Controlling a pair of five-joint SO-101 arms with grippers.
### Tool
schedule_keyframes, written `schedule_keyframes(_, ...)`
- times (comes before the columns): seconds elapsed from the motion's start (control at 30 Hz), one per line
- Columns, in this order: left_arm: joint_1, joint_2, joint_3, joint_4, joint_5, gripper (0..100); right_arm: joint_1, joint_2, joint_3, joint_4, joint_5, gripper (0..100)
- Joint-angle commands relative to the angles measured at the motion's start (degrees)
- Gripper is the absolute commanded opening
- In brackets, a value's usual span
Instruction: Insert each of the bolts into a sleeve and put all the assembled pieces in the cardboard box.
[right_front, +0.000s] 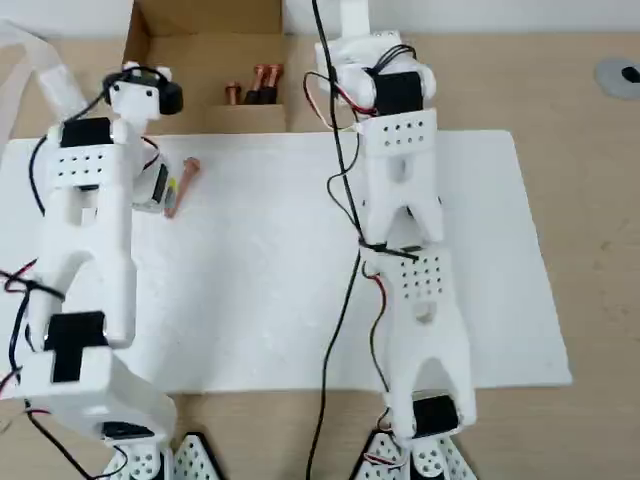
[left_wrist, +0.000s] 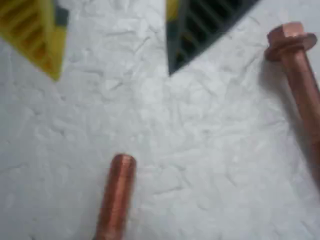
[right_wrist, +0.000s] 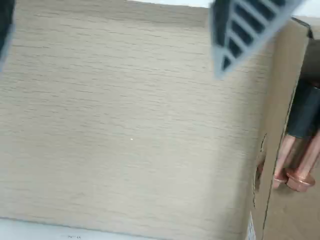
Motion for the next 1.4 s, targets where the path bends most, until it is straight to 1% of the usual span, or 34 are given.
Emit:
schedule_keyframes(0.0, 1.49, 2.51, -3.96, -3.43, -0.26, 15, 1.19, -5.32, -2.86, 0.09, 0.35, 31.5)
schedule_keyframes(0.1, 2.55, 5.67, -5.36, -5.36, -0.35, 15, 1.19, -5.23, -2.86, 0.09, 0.35, 31.5)
schedule_keyframes(0.3, 4.66, 9.89, -11.08, -5.27, -0.18, 15, 1.19, -5.23, -2.86, 0.09, 0.26, 31.5)
schedule_keyframes(0.63, 3.96, 20.09, -18.99, -5.45, -0.09, 15, 1.19, -5.23, -2.86, 0.18, 0.44, 31.5)
schedule_keyframes(0.9, 4.40, 28.62, -28.57, -5.10, 0.00, 15, 1.19, -5.23, -2.77, 0.18, 0.35, 31.5)
schedule_keyframes(1.27, 4.75, 37.05, -35.52, -5.27, 0.00, 15, 1.10, -5.14, -2.77, 3.87, 0.26, 31.5)
schedule_keyframes(1.37, 4.75, 39.52, -37.01, -5.19, 1.23, 15, 1.10, -5.14, -2.77, 7.30, 0.35, 31.5)
